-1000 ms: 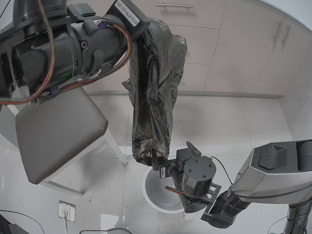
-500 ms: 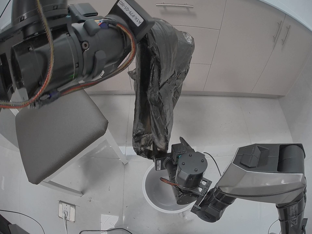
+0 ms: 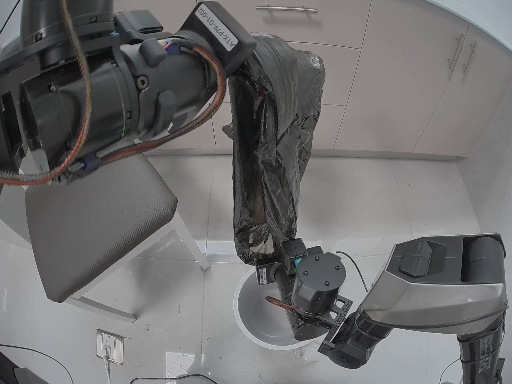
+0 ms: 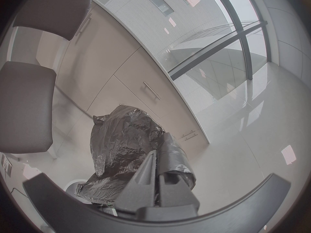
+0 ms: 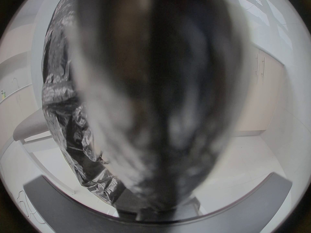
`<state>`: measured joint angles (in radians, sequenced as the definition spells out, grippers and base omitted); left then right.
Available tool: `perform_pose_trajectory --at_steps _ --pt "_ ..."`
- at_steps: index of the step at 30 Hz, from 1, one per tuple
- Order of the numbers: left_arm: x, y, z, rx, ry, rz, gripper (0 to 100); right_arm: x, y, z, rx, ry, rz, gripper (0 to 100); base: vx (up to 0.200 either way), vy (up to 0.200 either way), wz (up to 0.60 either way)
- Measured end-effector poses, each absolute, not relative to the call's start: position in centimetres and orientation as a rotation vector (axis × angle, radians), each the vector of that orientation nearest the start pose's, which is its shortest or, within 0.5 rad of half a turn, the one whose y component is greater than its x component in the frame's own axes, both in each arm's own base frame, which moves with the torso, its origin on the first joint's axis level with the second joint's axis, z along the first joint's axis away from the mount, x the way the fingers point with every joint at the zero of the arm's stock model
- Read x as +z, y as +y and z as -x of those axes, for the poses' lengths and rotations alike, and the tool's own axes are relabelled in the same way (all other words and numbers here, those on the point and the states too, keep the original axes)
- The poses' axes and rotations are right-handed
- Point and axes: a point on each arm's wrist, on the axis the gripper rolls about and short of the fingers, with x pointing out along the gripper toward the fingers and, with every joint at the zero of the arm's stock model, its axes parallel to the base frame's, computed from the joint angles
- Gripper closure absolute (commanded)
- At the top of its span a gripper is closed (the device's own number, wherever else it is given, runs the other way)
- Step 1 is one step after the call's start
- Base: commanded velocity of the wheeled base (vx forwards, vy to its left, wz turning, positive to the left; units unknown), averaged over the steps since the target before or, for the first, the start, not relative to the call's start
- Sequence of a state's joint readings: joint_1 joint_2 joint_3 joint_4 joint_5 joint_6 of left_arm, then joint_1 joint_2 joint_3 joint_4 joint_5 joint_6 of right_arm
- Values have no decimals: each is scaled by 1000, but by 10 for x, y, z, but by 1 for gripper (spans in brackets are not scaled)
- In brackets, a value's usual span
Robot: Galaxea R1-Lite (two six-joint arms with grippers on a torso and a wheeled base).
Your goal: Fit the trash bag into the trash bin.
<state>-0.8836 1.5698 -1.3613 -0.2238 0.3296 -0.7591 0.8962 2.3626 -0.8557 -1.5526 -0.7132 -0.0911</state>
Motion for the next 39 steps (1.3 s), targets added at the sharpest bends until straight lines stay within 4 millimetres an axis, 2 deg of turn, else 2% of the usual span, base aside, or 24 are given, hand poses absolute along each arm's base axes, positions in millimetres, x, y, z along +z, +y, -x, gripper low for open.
perform_pose_trajectory --at_steps 6,11,16,20,26,29,33,39 --pt "338 -218 -188 -531 201 745 100 49 292 -251 217 -24 82 100 0 0 0" --pt "333 -217 -190 -537 218 731 100 50 265 -239 346 28 136 100 0 0 0" --pt "314 -214 -196 -577 294 685 100 62 226 -236 493 110 108 100 0 0 0" --pt "297 -205 -205 -606 364 656 100 68 198 -235 602 265 47 100 0 0 0" --pt "272 -190 -218 -597 452 630 100 79 159 -238 794 514 -152 100 0 0 0" --pt "257 -183 -222 -584 505 617 100 81 141 -240 828 619 -257 100 0 0 0" --pt "231 -179 -227 -556 591 593 100 82 128 -237 815 736 -355 100 0 0 0" --pt "204 -182 -233 -564 667 587 100 91 125 -222 815 785 -373 100 0 0 0"
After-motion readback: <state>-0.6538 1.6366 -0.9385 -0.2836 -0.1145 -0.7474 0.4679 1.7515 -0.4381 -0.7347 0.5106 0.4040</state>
